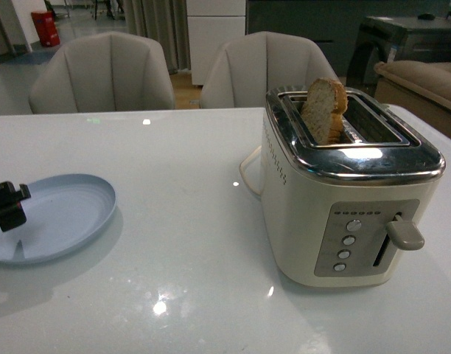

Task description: Left arm holds plate, right arm toasts bread

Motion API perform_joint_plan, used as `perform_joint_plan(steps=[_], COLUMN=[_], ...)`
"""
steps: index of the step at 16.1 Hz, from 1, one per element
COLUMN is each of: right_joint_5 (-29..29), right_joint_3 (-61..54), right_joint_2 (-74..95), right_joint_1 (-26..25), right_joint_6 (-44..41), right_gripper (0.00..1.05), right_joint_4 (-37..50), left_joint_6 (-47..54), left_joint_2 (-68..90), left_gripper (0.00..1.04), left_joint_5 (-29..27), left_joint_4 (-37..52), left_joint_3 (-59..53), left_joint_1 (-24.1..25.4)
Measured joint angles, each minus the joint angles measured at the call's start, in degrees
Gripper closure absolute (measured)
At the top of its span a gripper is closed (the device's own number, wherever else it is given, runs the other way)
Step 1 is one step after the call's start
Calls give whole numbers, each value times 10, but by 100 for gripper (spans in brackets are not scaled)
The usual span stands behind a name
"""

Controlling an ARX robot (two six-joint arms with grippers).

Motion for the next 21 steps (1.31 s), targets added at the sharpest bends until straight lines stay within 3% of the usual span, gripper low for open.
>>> perform_joint_plan(steps=[3, 8, 15, 16, 17, 21], right_joint_5=[0, 0, 0, 0, 0, 0], right_joint_3=[0, 0, 0, 0, 0, 0], right_joint_2=[0, 0, 0, 0, 0, 0], right_joint_1=[0, 0, 0, 0, 0, 0], right_joint_6=[0, 0, 0, 0, 0, 0], right_gripper=[6, 6, 6, 6, 6, 6], right_joint_4=[0, 0, 0, 0, 0, 0], left_joint_6=[1, 18, 151, 164, 173, 180], left_joint_2=[-52, -229, -464, -474, -499, -594], left_gripper=[5, 7, 7, 11, 23, 74], left_joint_5=[12, 30, 33, 57, 104, 86], left_joint_4=[-9, -10, -26, -3, 45, 139], left_joint_3=[1, 1, 0, -14, -63, -277], left_joint_1=[-2, -21, -53, -52, -51, -90])
